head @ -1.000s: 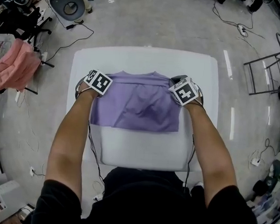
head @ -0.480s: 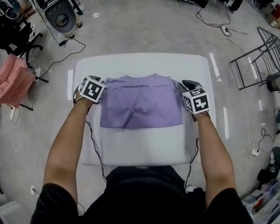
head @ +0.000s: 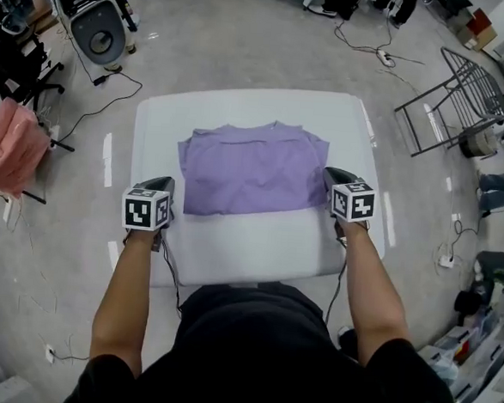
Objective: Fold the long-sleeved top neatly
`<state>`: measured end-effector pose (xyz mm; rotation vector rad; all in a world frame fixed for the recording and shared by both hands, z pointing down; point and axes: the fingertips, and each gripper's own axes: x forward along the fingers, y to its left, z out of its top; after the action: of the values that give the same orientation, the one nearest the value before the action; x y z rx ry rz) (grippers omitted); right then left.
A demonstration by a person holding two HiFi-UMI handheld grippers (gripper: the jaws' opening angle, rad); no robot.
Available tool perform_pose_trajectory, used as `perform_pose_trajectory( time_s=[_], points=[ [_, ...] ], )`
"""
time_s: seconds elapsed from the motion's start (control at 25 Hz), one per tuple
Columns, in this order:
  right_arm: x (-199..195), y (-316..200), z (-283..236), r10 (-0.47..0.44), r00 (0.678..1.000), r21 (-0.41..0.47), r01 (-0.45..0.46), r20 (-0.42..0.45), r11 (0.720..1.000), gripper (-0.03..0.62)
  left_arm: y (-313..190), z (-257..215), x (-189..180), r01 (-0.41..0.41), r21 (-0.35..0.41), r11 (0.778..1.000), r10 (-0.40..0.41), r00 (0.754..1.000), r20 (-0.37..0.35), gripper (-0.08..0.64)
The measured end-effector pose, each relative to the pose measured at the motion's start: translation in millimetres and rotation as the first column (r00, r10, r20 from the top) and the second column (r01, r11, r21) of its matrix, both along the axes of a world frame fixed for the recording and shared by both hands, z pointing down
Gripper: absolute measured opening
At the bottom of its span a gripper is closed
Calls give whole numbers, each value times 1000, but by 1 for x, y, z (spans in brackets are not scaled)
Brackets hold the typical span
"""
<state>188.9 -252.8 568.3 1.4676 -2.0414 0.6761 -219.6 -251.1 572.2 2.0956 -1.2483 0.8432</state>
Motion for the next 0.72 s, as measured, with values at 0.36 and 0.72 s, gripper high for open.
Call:
perform_pose_trajectory(
  time_s=[0.36, 0.72],
  points=[
    [14, -21, 40, 158, 982, -124, -144, 106, 982, 212, 75, -23, -7, -9, 63, 998, 8, 1000, 4, 9],
    [19, -39, 81, 279, 950, -269, -235, 137, 934, 284, 100, -26, -26, 97, 33, 995, -98, 995, 23, 9]
  ],
)
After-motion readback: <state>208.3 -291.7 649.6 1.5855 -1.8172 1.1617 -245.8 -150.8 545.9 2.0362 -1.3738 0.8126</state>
